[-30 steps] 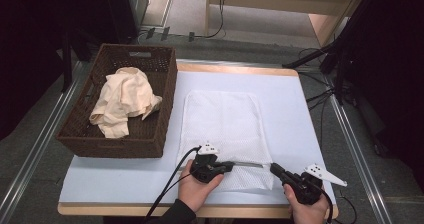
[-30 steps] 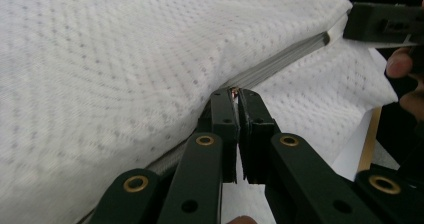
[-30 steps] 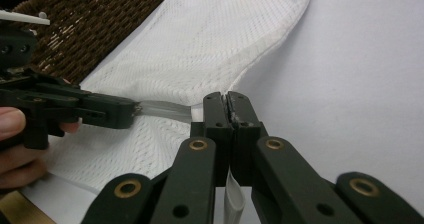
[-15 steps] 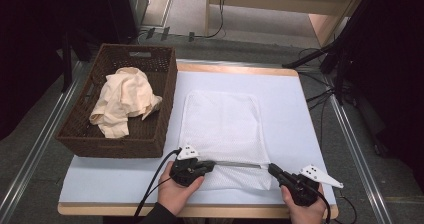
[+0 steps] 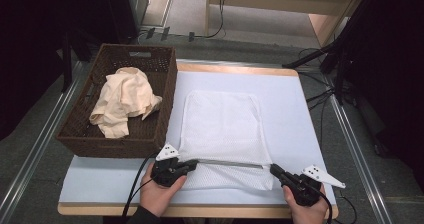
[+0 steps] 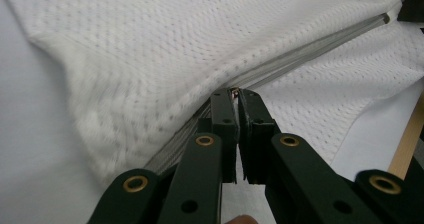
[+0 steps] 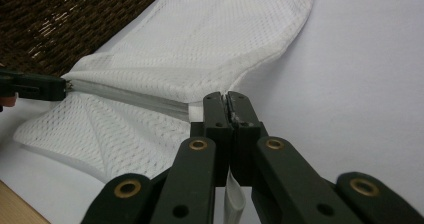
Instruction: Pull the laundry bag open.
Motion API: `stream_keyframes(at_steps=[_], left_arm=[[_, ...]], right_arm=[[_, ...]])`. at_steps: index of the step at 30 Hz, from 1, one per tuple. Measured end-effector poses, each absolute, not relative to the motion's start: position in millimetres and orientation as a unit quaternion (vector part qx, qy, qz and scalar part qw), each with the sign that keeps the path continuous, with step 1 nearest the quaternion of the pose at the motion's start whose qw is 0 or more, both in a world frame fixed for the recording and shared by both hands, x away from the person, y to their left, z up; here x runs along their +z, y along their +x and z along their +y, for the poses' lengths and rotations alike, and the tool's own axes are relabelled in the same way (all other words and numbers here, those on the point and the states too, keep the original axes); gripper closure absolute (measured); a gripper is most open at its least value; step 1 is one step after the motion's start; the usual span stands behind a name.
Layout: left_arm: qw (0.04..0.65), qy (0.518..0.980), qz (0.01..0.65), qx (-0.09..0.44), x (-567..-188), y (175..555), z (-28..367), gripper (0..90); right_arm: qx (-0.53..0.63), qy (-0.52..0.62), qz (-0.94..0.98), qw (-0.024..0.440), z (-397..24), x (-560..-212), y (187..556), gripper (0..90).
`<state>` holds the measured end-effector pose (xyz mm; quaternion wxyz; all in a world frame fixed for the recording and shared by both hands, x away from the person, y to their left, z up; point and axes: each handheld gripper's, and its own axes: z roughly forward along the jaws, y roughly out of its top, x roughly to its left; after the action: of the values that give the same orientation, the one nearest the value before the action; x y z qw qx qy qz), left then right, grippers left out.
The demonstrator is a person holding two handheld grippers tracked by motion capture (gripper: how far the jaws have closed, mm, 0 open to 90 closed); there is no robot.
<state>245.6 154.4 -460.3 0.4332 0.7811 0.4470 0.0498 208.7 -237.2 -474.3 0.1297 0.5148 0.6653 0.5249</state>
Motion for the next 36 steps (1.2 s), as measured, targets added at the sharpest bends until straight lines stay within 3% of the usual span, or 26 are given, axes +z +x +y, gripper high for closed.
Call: stream_keyframes(at_steps=[21,36], left_arm=[[0.425,0.766,0.478,0.064,-459.2,232.0,206.9,87.4],[0.427,0.767,0.477,0.054,-465.0,228.3,211.3,87.5]], right_arm=[[0.513,0.524,0.668,0.128,-241.6,-478.2,210.1,89.4],[0.491,0.527,0.683,0.123,-240.1,-482.1,216.2,89.4]])
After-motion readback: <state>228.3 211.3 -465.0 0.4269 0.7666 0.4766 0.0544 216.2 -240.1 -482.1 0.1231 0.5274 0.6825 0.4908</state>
